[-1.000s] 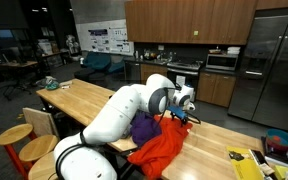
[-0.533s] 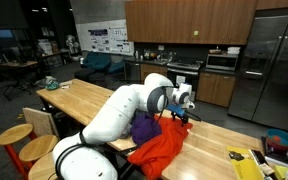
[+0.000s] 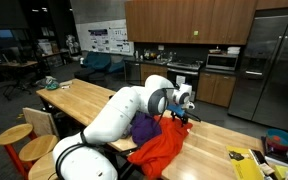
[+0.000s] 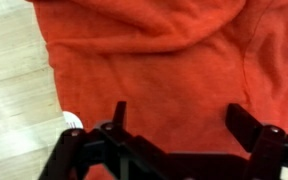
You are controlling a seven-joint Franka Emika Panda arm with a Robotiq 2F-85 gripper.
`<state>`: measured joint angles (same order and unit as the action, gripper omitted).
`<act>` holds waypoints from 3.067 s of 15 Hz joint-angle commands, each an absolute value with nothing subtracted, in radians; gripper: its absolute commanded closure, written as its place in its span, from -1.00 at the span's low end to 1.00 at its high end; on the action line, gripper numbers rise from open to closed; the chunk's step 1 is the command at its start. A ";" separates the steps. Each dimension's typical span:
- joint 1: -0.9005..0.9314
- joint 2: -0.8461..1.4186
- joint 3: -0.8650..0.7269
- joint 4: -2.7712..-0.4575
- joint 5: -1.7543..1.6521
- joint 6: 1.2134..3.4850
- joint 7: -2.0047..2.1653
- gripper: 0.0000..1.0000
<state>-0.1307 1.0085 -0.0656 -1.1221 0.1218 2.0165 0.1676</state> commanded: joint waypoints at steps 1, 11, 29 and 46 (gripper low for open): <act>-0.140 1.044 -0.042 -1.060 0.132 2.002 0.143 -1.00; -0.134 1.088 -0.028 -1.026 0.116 2.041 0.086 -1.00; -0.180 1.066 0.012 -1.031 0.159 2.118 -0.014 0.95; -0.159 0.983 -0.009 -1.005 0.124 2.207 -0.006 0.95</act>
